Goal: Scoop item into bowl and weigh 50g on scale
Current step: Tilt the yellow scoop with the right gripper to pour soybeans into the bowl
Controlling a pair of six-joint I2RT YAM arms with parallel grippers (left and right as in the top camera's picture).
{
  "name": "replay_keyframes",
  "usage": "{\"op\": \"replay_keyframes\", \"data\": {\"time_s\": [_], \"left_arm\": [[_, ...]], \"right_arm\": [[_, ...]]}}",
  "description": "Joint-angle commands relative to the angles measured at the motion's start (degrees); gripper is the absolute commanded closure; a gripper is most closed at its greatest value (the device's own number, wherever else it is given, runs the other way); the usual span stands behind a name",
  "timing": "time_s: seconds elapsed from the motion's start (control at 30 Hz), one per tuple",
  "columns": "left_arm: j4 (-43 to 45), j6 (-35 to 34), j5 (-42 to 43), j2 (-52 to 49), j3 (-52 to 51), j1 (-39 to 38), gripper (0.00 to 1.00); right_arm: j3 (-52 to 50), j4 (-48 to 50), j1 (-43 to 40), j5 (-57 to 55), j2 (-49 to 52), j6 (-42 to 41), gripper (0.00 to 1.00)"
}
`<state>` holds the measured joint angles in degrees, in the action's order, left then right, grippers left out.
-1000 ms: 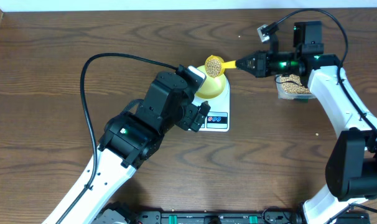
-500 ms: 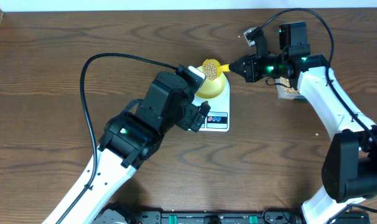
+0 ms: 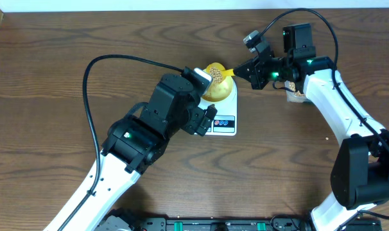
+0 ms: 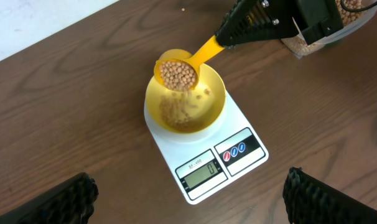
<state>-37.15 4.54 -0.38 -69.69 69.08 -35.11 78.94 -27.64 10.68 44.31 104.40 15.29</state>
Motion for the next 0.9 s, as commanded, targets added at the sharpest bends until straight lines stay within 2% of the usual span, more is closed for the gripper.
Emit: {"op": "replay_keyframes", "data": {"time_s": [0.0, 0.53, 0.87], "left_arm": [[-0.15, 0.15, -0.74, 0.09, -0.59, -0.22, 0.03], [-0.15, 0.15, -0.74, 0.09, -0.59, -0.22, 0.03], [-0.15, 0.15, -0.74, 0.09, -0.59, -0.22, 0.03]], "right_arm": [[-0.11, -0.09, 0.35, 0.59, -0.11, 4.61, 0.99], [-0.11, -0.72, 0.35, 0.59, -0.11, 15.58, 0.99], [-0.11, -1.77, 0.35, 0.59, -0.11, 30.34, 0.99]]}}
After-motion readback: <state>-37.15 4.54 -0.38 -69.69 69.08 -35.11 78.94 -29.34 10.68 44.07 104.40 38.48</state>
